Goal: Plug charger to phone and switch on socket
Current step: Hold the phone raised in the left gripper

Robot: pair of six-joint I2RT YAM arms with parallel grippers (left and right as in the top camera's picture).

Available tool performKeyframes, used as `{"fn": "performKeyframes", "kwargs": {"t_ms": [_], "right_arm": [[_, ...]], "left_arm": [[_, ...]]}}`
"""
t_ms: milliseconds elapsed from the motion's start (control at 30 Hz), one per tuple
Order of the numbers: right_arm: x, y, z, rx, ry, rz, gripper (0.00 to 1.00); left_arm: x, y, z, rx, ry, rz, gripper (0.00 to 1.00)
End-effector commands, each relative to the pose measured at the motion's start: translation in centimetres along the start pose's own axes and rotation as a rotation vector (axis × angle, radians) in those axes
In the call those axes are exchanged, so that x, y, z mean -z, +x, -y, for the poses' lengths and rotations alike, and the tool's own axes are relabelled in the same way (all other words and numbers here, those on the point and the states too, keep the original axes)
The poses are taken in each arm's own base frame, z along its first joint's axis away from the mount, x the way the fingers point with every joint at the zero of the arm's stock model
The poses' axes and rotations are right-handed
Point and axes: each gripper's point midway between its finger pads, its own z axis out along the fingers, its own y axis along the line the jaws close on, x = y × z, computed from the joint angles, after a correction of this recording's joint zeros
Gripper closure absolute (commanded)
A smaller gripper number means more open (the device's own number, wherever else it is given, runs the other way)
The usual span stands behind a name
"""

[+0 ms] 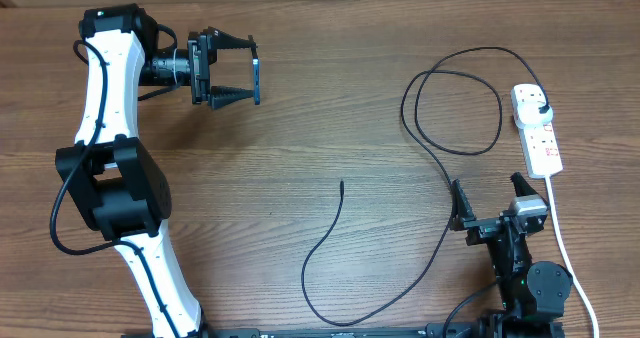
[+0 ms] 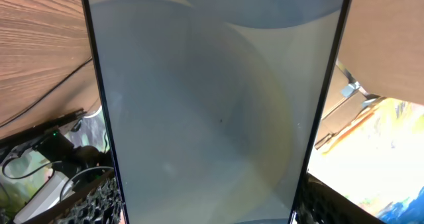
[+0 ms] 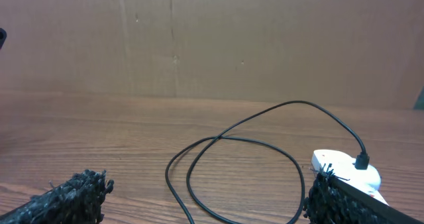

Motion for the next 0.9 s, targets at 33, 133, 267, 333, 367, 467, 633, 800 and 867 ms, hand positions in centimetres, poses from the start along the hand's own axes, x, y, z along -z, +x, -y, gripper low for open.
{"fn": "performKeyframes", "kwargs": {"t_ms": [33,133,267,333,367,467,633,800,867], "right_arm": [[-0.01,0.17,-0.22,-0.001,-0.01,0.005,0.0],[-0.01,0.17,-0.22,-0.001,-0.01,0.005,0.0],[-0.01,0.17,-0.22,-0.001,-0.01,0.005,0.0],[-0.01,0.17,-0.22,-0.001,-0.01,0.005,0.0],[-0.01,0.17,-0.22,-0.001,-0.01,0.005,0.0],[-0.01,0.17,-0.22,-0.001,-0.01,0.005,0.0],[-0.01,0.17,-0.22,-0.001,-0.01,0.005,0.0],[-0.01,0.17,-0.22,-0.001,-0.01,0.005,0.0],[-0.01,0.17,-0.22,-0.001,-0.01,0.005,0.0]], "left_arm": [[-0.15,0.79,1.21,-0.041,0.034,-0.021,0.96],[-0.15,0.8,1.21,-0.041,0.035,-0.021,0.96],[-0.15,0.79,1.21,-0.041,0.034,-0.021,0.96],[-0.15,0.79,1.2,-0.041,0.034,-0.021,0.96],[-0.15,0.79,1.2,-0.041,0.034,-0.021,0.96],[-0.15,0.79,1.2,-0.042,0.034,-0.021,0.96],[-0.15,0.69,1.03,-0.047,0.024,-0.015,0.96],[-0.16,0.45,0.62,-0.079,0.0,-0.002,0.96],[-0.16,0.4,0.51,-0.104,-0.007,0.001,0.96]]}}
